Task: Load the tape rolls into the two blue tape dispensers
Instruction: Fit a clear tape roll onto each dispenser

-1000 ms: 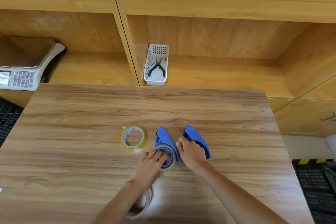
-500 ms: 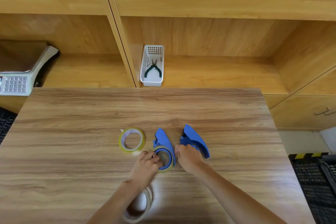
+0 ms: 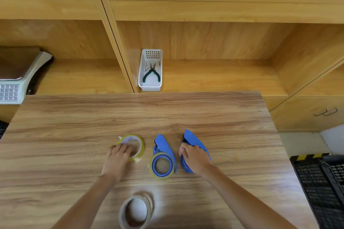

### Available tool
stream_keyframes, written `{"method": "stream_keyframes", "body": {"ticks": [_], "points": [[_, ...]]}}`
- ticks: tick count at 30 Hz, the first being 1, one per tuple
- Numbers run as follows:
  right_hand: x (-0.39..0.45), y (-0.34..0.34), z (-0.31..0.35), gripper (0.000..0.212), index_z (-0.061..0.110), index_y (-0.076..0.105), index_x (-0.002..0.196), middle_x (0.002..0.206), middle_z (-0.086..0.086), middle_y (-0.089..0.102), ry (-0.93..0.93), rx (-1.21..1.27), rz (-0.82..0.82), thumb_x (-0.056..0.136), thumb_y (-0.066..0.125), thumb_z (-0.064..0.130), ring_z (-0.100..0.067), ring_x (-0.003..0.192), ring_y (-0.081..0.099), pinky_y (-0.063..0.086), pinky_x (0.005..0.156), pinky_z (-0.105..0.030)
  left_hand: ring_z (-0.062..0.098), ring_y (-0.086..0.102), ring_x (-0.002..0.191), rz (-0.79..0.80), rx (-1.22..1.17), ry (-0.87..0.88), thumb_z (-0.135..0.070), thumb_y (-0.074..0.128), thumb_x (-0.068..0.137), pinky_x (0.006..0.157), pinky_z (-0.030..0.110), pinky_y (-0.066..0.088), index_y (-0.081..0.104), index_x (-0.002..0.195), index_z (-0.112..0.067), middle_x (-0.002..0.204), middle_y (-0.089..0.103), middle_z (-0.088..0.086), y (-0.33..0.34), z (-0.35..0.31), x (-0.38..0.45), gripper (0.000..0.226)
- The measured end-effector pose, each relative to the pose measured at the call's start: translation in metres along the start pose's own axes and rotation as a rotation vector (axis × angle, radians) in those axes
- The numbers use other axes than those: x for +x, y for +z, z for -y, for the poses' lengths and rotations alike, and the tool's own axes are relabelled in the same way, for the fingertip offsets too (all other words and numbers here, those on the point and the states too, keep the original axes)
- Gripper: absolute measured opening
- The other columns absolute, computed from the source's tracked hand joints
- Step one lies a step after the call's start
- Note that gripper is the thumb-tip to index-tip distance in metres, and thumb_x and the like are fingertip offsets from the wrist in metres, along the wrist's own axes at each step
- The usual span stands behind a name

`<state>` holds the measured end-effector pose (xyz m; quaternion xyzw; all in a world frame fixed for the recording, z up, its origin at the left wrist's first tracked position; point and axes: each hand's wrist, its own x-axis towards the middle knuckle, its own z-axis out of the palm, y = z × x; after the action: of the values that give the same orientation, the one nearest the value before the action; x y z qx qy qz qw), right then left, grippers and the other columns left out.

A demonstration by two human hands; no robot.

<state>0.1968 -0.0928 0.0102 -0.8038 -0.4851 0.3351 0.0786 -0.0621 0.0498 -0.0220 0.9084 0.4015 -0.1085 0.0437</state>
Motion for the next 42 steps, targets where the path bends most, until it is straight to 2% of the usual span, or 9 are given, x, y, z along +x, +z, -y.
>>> {"method": "stream_keyframes", "body": {"ticks": [4, 10, 14, 17, 20, 25, 29, 33, 42], "points": [[-0.003, 0.0, -0.001, 0.028, 0.029, 0.055, 0.087, 0.086, 0.003, 0.07, -0.013, 0.032, -0.014, 0.102, 0.032, 0.023, -0.019, 0.071, 0.066, 0.055, 0.071, -0.045, 0.025, 0.072, 0.08, 0.061, 0.009, -0.019, 0.006, 0.091, 0.028, 0.087, 0.038, 0.031, 0.077, 0.087, -0.03, 0.078, 0.074, -0.007, 0.004, 0.007, 0.0, 0.071], [-0.005, -0.003, 0.006, 0.028, 0.027, 0.057, 0.086, 0.066, 0.004, 0.065, -0.031, 0.239, 0.017, 0.102, 0.035, 0.024, -0.011, 0.055, 0.06, 0.057, 0.067, -0.044, 0.022, 0.072, 0.076, -0.071, 0.028, 0.061, -0.005, 0.091, 0.036, 0.092, 0.041, 0.034, 0.073, 0.092, -0.023, 0.081, 0.071, -0.005, -0.013, -0.01, -0.014, 0.061], [-0.003, -0.017, 0.023, 0.02, 0.026, 0.056, 0.106, 0.071, 0.007, 0.065, -0.103, 0.36, -0.048, 0.103, 0.038, 0.036, -0.007, 0.057, 0.057, 0.054, 0.069, -0.04, 0.021, 0.067, 0.079, -0.287, -0.04, 0.181, -0.016, 0.078, 0.061, 0.094, 0.036, 0.036, 0.07, 0.096, -0.022, 0.084, 0.067, -0.005, -0.035, -0.033, -0.019, 0.036], [-0.005, -0.032, 0.034, 0.032, 0.036, 0.048, 0.122, 0.076, 0.011, 0.063, -0.142, 0.337, -0.101, 0.097, 0.042, 0.054, -0.008, 0.068, 0.061, 0.051, 0.069, -0.035, 0.02, 0.063, 0.081, -0.424, -0.093, 0.326, -0.027, 0.055, 0.081, 0.091, 0.03, 0.039, 0.068, 0.097, -0.02, 0.085, 0.066, -0.005, -0.054, -0.063, -0.016, 0.022], [-0.013, -0.046, 0.031, 0.04, 0.04, 0.043, 0.123, 0.071, 0.012, 0.057, -0.151, 0.197, -0.184, 0.091, 0.044, 0.063, -0.021, 0.08, 0.064, 0.048, 0.07, -0.036, 0.021, 0.061, 0.079, -0.434, -0.063, 0.432, -0.024, 0.063, 0.08, 0.081, 0.029, 0.041, 0.066, 0.091, -0.019, 0.081, 0.063, -0.003, -0.067, -0.098, -0.009, 0.013], [-0.022, -0.058, -0.002, 0.041, 0.03, 0.042, 0.137, 0.107, -0.014, 0.071, -0.04, -0.088, -0.251, 0.099, 0.043, 0.044, -0.039, 0.104, 0.065, 0.049, 0.079, -0.042, 0.019, 0.056, 0.081, -0.409, -0.062, 0.513, -0.027, 0.064, 0.078, 0.074, 0.029, 0.038, 0.065, 0.088, -0.021, 0.079, 0.061, -0.004, -0.073, -0.145, -0.001, 0.011], [-0.027, -0.053, -0.034, 0.045, 0.031, 0.039, 0.143, 0.119, -0.017, 0.067, 0.042, -0.27, -0.165, 0.1, 0.038, 0.046, -0.038, 0.111, 0.062, 0.048, 0.088, -0.042, 0.014, 0.064, 0.073, -0.203, -0.067, 0.538, -0.026, 0.075, 0.06, 0.065, 0.025, 0.052, 0.072, 0.09, -0.028, 0.075, 0.065, -0.011, -0.062, -0.177, -0.003, 0.03], [-0.035, -0.04, -0.049, 0.041, 0.031, 0.04, 0.138, 0.118, -0.016, 0.066, 0.03, -0.317, -0.109, 0.102, 0.034, 0.048, -0.038, 0.109, 0.062, 0.047, 0.085, -0.041, 0.011, 0.066, 0.069, -0.047, -0.066, 0.528, -0.017, 0.09, 0.029, 0.06, 0.019, 0.053, 0.073, 0.092, -0.027, 0.075, 0.066, -0.011, -0.045, -0.192, -0.012, 0.066], [-0.03, -0.029, -0.057, 0.041, 0.041, 0.03, 0.142, 0.105, -0.013, 0.07, 0.018, -0.257, -0.11, 0.103, 0.032, 0.049, -0.038, 0.095, 0.065, 0.048, 0.074, -0.04, 0.009, 0.065, 0.069, 0.029, -0.089, 0.493, -0.013, 0.086, 0.023, 0.058, 0.02, 0.053, 0.075, 0.09, -0.028, 0.074, 0.066, -0.013, -0.034, -0.199, -0.008, 0.07]]}}
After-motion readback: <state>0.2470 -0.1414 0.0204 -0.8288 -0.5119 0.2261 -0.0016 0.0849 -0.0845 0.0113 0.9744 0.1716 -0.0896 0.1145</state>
